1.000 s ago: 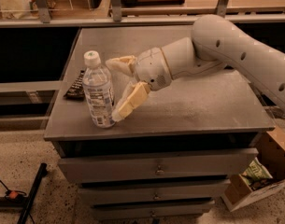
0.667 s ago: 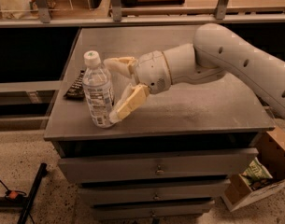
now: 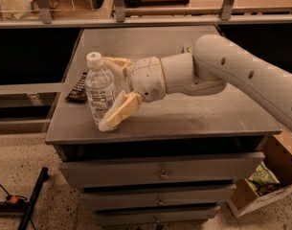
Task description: Pick blue plastic bottle
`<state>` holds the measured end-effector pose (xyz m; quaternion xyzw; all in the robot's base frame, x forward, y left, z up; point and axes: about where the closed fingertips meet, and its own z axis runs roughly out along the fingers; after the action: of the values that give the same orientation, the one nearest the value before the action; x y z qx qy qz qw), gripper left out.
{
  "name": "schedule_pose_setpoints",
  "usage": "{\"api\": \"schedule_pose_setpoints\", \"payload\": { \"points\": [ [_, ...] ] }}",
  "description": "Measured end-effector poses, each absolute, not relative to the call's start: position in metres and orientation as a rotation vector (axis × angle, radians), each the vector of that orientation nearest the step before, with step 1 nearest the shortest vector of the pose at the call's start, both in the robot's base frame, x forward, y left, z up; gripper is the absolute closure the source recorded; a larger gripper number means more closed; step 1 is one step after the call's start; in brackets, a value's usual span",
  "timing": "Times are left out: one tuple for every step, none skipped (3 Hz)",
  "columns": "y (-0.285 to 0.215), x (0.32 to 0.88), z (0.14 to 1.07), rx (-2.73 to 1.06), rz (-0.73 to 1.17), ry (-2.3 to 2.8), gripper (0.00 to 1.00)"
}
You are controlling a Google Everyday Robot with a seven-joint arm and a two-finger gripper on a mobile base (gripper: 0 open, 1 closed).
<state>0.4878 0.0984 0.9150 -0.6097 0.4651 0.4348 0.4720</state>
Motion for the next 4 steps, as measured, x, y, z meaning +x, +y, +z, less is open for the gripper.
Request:
{"api": "schedule_pose_setpoints", "payload": {
  "points": [
    [0.1063,0.4847,0.9145,-1.49,1.075,1.121,0.18],
    [0.1095,0.4817,0.914,-1.477,1.112,1.097,0.41],
    [0.1084,0.4775,0.9113,-1.476,1.158,1.084,0.65],
    [0.1034,0.4783,0.9133,-1.474,1.174,1.08,0.88]
  ]
}}
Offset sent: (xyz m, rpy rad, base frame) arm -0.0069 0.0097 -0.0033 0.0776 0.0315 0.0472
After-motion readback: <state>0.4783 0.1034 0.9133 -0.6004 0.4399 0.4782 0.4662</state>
